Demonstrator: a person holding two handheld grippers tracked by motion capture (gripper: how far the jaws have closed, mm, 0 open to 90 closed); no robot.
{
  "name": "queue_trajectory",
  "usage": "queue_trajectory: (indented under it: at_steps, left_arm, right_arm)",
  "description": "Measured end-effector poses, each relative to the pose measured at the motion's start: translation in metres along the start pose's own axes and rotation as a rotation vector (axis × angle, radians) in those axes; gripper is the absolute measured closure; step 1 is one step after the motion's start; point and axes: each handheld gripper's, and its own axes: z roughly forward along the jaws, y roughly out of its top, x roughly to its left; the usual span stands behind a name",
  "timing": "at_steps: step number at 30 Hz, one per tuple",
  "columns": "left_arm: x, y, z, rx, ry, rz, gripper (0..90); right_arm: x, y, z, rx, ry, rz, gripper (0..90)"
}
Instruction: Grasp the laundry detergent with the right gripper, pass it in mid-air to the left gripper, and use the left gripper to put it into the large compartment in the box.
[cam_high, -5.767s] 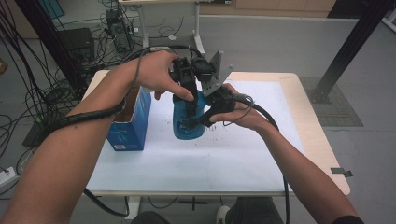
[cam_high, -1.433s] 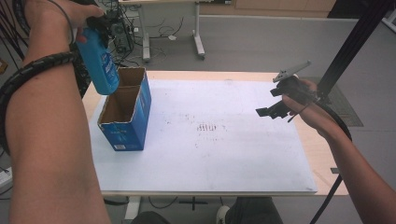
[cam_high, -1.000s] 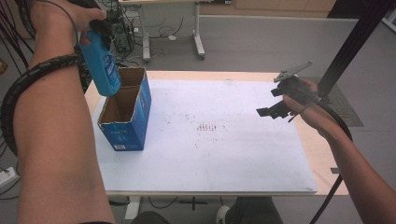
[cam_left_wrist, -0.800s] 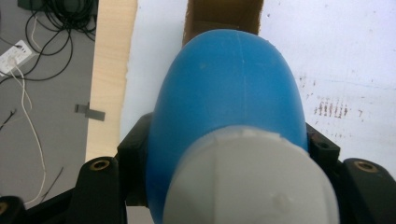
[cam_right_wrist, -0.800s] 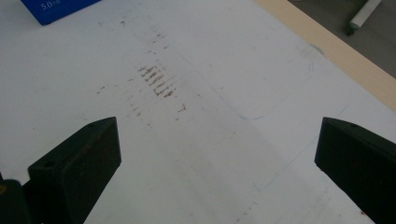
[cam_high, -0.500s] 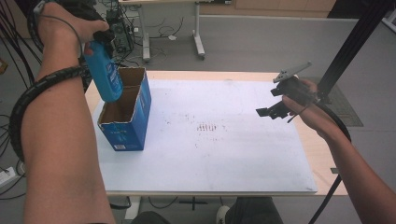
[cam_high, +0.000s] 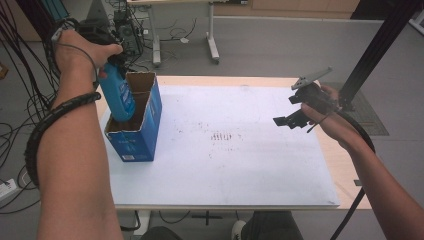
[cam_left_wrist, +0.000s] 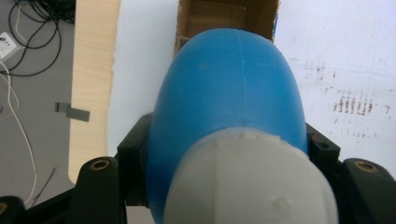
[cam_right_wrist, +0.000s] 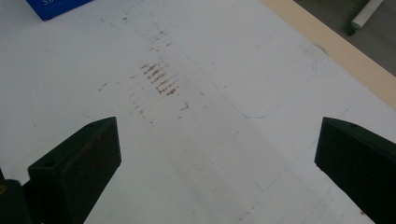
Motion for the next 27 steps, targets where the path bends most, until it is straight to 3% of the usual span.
queue_trajectory:
  at_steps: [13, 27]
  left_arm:
    - [-0.005, -0.006, 0.045, 0.008, 0.001, 0.029, 36.8]
    - [-0.002, -0.015, 0.088, 0.009, -0.028, 0.025, 36.8]
  right_arm:
    - [0.002, -0.002, 0.003, 0.018, -0.002, -0.007, 0.3]
    - [0.003, -0.003, 0.008, 0.041, -0.005, -0.013, 0.3]
